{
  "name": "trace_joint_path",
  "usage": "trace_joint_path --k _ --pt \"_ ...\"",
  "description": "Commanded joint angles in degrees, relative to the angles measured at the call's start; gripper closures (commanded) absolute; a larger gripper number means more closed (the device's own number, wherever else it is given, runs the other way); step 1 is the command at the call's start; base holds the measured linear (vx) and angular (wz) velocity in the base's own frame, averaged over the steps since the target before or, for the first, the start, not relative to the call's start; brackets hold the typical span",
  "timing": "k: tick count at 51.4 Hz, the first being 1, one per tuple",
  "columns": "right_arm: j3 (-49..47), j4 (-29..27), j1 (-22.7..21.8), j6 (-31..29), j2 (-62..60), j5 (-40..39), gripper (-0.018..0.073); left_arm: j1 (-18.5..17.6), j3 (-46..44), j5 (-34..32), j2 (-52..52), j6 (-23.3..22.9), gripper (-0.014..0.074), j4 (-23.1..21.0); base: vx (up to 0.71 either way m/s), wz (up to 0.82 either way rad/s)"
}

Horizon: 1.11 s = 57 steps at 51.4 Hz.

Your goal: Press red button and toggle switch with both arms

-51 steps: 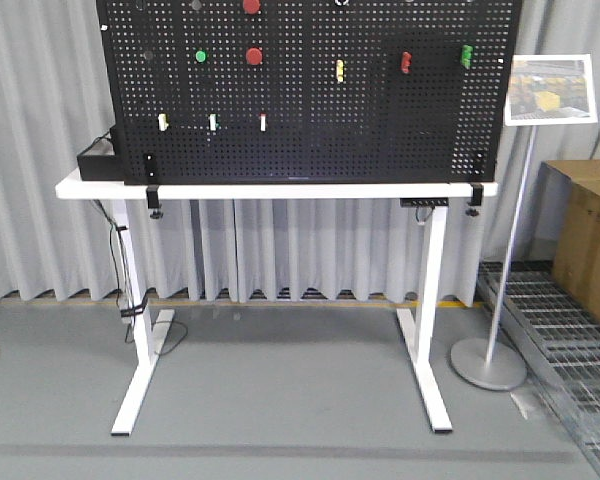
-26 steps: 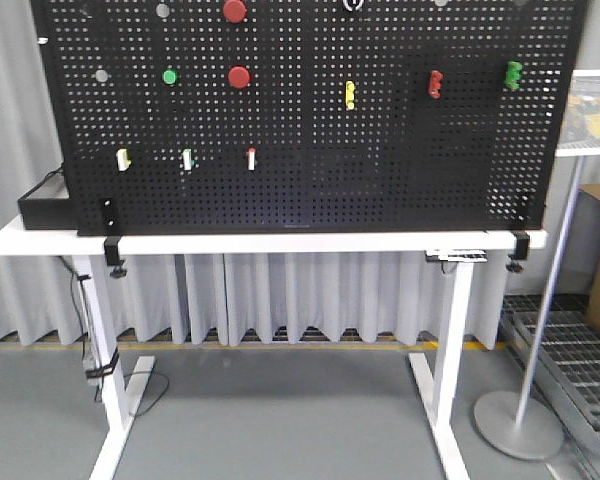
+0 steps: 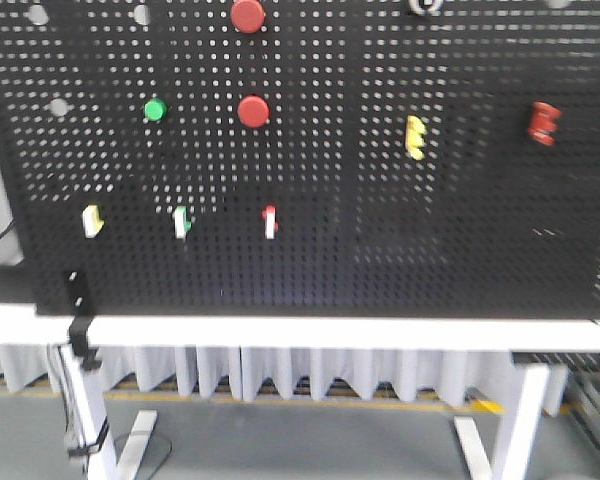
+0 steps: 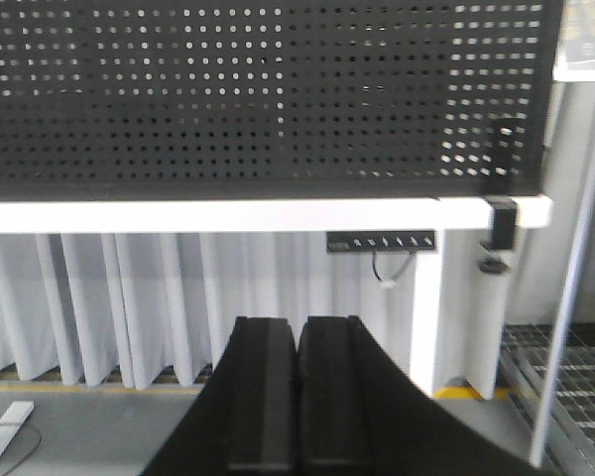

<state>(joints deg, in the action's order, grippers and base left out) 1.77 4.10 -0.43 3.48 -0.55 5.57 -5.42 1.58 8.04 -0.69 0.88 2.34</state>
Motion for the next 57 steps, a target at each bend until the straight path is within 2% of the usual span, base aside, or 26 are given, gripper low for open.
trace_joint_path --k 1,32,57 --pt "0.63 0.16 -0.36 -0.50 -1.02 -4.54 0.0562 0.23 1.91 -4.81 -0.90 -0.46 0.0595 -0.11 0.49 0.05" --pt "0.63 0.16 -0.36 -0.50 -1.02 -4.54 0.0562 0.23 1.91 -4.81 -0.90 -0.46 0.0595 -0.11 0.39 0.00" --pt "0.63 0.16 -0.36 -0.50 -1.02 -4.54 0.0562 0.23 1.91 -4.81 -0.90 -0.46 0.0595 -0.11 0.16 -0.01"
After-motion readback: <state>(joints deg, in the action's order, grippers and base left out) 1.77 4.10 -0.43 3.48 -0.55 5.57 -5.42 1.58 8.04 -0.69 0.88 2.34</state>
